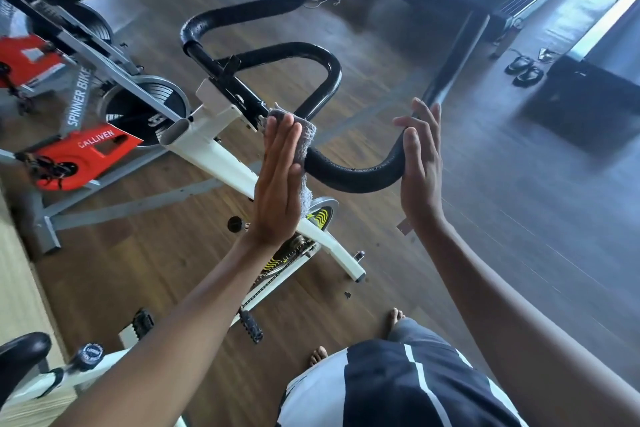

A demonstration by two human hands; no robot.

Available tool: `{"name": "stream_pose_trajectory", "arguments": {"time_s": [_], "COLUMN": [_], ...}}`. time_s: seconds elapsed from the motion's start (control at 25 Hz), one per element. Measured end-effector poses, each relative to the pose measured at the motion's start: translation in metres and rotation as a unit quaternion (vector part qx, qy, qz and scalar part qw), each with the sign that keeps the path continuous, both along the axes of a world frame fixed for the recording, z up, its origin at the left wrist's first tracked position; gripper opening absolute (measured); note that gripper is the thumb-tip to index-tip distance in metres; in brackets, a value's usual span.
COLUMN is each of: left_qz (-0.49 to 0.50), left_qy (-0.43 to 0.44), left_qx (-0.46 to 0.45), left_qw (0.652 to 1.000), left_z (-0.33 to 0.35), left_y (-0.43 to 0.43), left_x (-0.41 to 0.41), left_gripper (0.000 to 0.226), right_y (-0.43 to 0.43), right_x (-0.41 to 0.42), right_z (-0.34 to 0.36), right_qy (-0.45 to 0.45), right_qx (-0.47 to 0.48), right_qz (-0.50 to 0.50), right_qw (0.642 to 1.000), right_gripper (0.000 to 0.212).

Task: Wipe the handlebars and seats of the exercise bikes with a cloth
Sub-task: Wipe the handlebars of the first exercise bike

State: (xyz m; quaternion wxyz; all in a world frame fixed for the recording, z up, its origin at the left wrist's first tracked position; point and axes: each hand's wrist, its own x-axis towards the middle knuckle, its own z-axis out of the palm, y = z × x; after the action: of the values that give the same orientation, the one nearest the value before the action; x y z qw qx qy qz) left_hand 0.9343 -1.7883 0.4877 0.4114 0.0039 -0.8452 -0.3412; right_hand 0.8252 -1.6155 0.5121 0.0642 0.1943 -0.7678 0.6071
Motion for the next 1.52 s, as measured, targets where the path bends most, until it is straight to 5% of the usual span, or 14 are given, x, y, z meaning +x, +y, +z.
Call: {"name": "stream_pose_trajectory", "arguments": {"time_s": [0.8, 1.24, 1.52], "left_qz": [0.012, 0.222, 0.292], "left_qy": [-0.042, -0.026, -0.172], "left_qx": [-0.075, 0.043, -0.067], "left_qw": [0.996, 0.974, 0.938], "left_z": [0.01, 0.072, 0.057], "left_y": [-0.034, 0.017, 0.087], "left_x": [-0.003, 0.014, 0.01], "left_gripper": [0.052, 0.036, 0.038], "right_y": [-0.001, 0.009, 0.021], "right_x": [-0.003, -0.01, -0.012], "right_z": [-0.005, -0.01, 0.002], "right_qy": [0.018, 0.015, 0.023], "right_qx": [-0.007, 0.021, 0.075], "right_qz": [-0.006, 0.047, 0.097], "right_qw": [1.0, 0.999, 0.992], "right_gripper": [0.044, 0.034, 0.042]}}
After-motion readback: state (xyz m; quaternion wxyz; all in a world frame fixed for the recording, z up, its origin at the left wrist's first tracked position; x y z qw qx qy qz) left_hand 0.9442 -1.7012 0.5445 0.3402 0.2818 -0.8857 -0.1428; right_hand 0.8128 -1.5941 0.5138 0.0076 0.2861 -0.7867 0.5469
